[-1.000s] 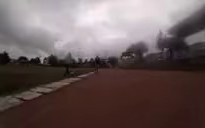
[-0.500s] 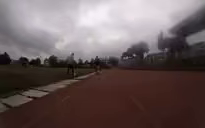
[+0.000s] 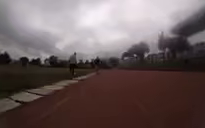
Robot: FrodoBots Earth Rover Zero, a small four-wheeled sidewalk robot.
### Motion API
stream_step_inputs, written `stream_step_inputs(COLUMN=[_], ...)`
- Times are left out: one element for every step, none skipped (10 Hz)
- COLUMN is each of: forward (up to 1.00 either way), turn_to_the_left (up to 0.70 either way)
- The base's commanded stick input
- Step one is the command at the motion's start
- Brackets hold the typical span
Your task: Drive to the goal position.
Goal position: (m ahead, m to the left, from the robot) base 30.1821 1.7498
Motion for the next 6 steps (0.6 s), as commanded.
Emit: stream_step_inputs(forward=[0.70, 0.70, 0.70, 0.70, 0.70, 0.70], turn_to_the_left=[0.00, 0.00, 0.00, 0.00, 0.00, 0.00])
